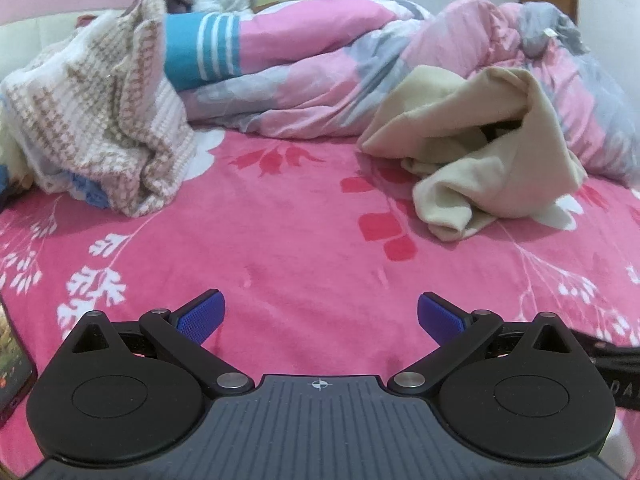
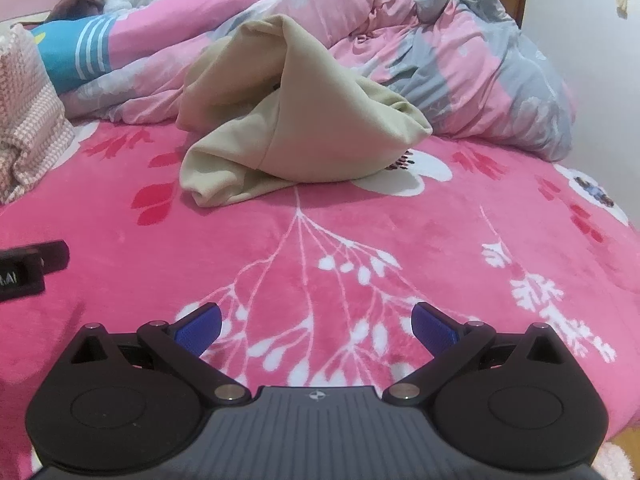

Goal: Fold clothes

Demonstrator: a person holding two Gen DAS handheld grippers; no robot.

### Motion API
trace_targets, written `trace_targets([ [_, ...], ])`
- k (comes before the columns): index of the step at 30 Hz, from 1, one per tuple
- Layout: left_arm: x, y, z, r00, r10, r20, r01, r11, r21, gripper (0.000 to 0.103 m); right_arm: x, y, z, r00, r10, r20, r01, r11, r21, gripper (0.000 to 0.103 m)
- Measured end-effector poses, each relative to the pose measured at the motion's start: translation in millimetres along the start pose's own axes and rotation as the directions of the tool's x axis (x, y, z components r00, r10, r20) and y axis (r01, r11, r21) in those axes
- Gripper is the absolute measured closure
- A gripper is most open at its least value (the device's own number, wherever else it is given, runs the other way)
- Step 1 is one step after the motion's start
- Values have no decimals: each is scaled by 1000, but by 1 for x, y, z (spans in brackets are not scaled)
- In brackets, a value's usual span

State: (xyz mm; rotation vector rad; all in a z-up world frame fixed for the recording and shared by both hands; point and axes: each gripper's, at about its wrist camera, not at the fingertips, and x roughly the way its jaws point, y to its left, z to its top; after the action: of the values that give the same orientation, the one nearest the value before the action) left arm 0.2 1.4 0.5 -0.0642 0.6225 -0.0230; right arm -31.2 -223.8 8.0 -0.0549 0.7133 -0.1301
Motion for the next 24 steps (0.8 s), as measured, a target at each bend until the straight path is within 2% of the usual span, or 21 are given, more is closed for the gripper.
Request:
trace_targets([
  [3,-1,5,2,1000,10,18,-9,1000,-9,0,-2,0,0,1000,0,-3,1,1000,5,0],
  [6,-3,-19,0,999,30,36,-32,998,63,0,-5,-1,0,1000,-1,-7,1,1000,10,0],
  [7,1,-15,4,1000,-10,19,8,998,59,0,-6,-1,0,1000,-1,-8,1,1000,12,0],
  [9,0,-10,-1,999,-45,12,44,995,88,0,-7,-2,1,1000,-2,-11,2,1000,16,0],
  [14,-3,-18,-2,997,-74,-35,77,993,94,0,-10,-5,3,1000,-8,-13,8,999,32,0],
  [20,7,-15,4,985,-92,-143,97,995,29,0,-11,-4,1,1000,-14,-13,14,999,38,0],
  [24,-1,-7,1,995,-81,-57,81,997,-5,0,-11,-3,0,1000,-21,-6,22,999,40,0],
])
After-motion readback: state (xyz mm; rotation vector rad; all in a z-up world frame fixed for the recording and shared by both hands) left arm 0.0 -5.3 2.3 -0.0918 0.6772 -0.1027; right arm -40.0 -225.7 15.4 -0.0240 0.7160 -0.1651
